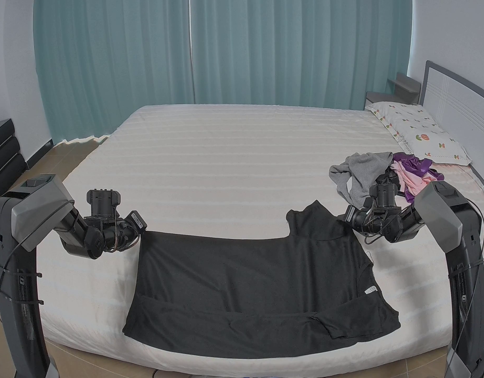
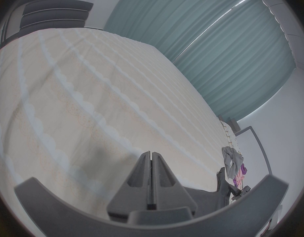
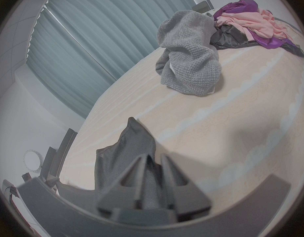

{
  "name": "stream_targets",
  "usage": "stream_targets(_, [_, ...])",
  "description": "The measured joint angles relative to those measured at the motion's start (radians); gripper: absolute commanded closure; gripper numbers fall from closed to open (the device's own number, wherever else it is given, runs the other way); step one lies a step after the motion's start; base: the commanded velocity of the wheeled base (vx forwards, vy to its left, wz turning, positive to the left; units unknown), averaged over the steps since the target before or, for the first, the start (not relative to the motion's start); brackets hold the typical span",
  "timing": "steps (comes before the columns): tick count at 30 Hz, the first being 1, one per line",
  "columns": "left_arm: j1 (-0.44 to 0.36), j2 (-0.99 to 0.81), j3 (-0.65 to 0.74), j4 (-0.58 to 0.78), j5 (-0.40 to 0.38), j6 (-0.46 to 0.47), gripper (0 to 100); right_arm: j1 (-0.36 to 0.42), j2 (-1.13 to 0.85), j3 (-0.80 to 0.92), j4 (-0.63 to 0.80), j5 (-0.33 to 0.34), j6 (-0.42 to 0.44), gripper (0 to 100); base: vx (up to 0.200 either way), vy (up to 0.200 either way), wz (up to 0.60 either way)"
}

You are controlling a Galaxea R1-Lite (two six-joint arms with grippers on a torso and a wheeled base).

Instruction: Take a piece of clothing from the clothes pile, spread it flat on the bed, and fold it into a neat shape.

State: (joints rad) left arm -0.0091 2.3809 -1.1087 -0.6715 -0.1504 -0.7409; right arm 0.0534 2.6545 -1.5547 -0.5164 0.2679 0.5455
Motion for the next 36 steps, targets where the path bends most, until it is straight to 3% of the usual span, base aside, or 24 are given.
stream_targets(16, [0.009,-0.021,0.002,-0.021,0.002,0.004,100,-0.03,-0.094,0.086,-0.013,0.024,0.065,100,0.0,0.0,0.0])
stream_targets(24, [0.025,-0.039,0.009,-0.048,0.003,0.002,100,-0.031,-0.163,0.193,-0.159,0.039,0.076,100,0.0,0.0,0.0])
stream_targets(36, [0.035,-0.064,0.036,-0.067,0.009,-0.005,100,-0.031,-0.214,0.295,-0.251,0.039,0.081,100,0.0,0.0,0.0])
